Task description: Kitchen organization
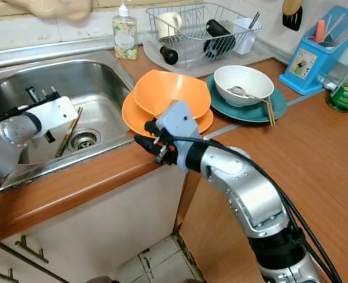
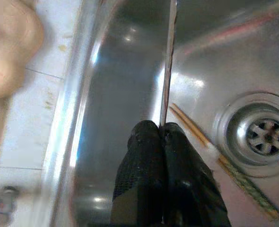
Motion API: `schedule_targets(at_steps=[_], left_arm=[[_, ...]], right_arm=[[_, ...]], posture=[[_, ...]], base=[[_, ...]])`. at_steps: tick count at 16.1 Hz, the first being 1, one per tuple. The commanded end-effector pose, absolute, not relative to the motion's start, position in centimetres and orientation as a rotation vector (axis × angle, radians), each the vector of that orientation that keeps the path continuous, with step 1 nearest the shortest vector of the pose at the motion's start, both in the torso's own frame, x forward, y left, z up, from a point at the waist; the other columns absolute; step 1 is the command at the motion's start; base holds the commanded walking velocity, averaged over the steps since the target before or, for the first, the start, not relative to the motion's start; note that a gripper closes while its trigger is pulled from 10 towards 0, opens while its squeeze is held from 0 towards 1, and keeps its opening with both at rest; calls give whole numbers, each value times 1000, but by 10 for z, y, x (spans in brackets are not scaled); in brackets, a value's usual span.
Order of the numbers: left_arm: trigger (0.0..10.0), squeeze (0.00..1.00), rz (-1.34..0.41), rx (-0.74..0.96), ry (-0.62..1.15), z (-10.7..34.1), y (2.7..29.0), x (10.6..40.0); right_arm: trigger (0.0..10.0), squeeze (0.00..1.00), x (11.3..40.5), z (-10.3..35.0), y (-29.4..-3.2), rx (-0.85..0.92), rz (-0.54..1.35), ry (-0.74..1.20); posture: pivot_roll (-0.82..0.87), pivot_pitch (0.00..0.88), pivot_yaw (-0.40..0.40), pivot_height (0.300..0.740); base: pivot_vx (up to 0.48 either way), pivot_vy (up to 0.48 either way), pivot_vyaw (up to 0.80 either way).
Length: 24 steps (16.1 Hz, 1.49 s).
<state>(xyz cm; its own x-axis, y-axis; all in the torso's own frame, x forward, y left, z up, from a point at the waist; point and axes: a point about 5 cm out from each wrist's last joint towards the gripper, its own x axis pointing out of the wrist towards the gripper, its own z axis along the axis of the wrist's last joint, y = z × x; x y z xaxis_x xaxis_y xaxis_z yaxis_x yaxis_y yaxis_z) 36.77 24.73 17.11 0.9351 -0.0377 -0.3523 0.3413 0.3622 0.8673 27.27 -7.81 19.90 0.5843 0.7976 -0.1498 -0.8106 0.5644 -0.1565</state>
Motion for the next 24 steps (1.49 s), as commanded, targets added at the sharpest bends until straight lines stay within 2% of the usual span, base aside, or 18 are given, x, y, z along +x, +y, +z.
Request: schedule_targets(at_steps=[1, 2, 6, 7, 17, 20, 21, 22, 23, 24], left_arm=[[10000, 0, -247, 1179, 349, 163, 247, 371], [10000, 0, -242, 1157, 409, 154, 249, 371], [10000, 0, -247, 1121, 460, 142, 247, 374], [10000, 1000, -258, 1102, 462, 140, 244, 375], [10000, 1000, -322, 1040, 500, 128, 240, 372], [10000, 1000, -283, 941, 402, 136, 238, 374], [10000, 1000, -294, 899, 285, 145, 232, 375], [10000, 1000, -284, 834, 220, 151, 230, 375], [10000, 427, -279, 799, 192, 153, 229, 374], [10000, 0, -276, 734, 126, 159, 228, 372]], right_arm=[[10000, 0, 274, 199, -80, -237, 927, 57], [10000, 0, 274, 198, -79, -238, 922, 56], [10000, 0, 272, 198, -76, -238, 929, 52], [10000, 0, 272, 198, -75, -239, 929, 51], [10000, 0, 273, 198, -74, -240, 923, 48], [10000, 0, 282, 212, -79, -178, 835, -19], [10000, 0, 284, 221, -82, -142, 805, -56], [10000, 510, 287, 228, -84, -126, 767, -90], [10000, 1000, 289, 232, -87, -113, 739, -110], [10000, 1000, 292, 239, -92, -96, 689, -144]], posture=[[-127, 0, -24, 740], [-132, 0, -22, 740], [-136, 0, -24, 740], [-142, 0, -20, 740], [-139, 0, -23, 740], [-139, 0, -23, 740], [-137, 0, -26, 740], [-137, 0, -26, 740], [-135, 0, -26, 740], [-133, 0, -26, 740]], base=[[0, 0, 0], [0, 0, 0], [0, 0, 0], [0, 0, 0], [0, 0, 0], [0, 0, 0], [0, 0, 0], [0, 0, 0], [0, 0, 0], [0, 0, 0]])
